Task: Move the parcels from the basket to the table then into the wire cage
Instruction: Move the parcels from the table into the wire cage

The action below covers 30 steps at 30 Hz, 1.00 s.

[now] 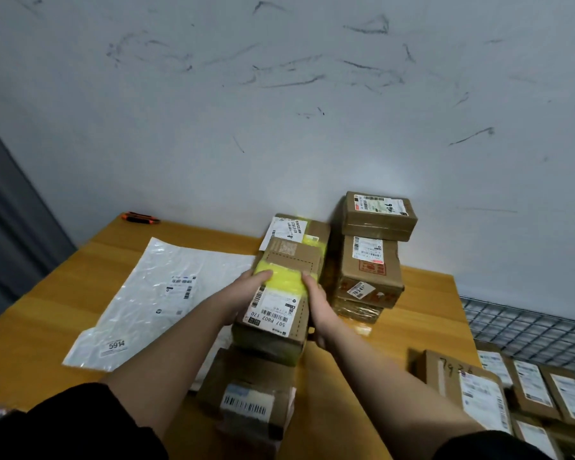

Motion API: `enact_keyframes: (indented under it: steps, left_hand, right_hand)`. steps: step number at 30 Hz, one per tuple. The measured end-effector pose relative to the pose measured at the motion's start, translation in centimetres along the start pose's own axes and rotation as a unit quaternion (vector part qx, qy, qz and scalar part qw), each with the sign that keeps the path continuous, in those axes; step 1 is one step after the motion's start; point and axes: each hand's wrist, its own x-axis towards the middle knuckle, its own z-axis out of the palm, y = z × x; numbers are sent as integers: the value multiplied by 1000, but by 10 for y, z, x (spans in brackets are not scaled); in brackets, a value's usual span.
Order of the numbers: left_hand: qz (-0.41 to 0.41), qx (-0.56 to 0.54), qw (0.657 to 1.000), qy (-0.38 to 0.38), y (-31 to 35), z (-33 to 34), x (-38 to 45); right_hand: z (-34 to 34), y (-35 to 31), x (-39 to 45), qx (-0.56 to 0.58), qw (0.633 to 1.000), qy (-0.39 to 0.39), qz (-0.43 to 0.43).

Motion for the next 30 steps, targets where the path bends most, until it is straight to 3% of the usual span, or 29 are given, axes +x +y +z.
enact_keyframes:
  steps: [9, 15, 24, 30]
  left_hand:
    - [110, 33, 993, 4, 68, 19, -55]
    - [163, -17, 984, -72, 97, 66, -58]
    - [156, -77, 962, -209, 111, 196, -80]
    - [160, -58, 958, -232, 101, 325, -113]
  right_hand:
    - [-42, -88, -40, -44, 994, -18, -103]
    - [-95, -132, -80, -55, 987, 5, -149]
    - [-217, -125, -150, -30, 987, 58, -145]
    - [-341, -93, -205, -56, 985, 118, -117]
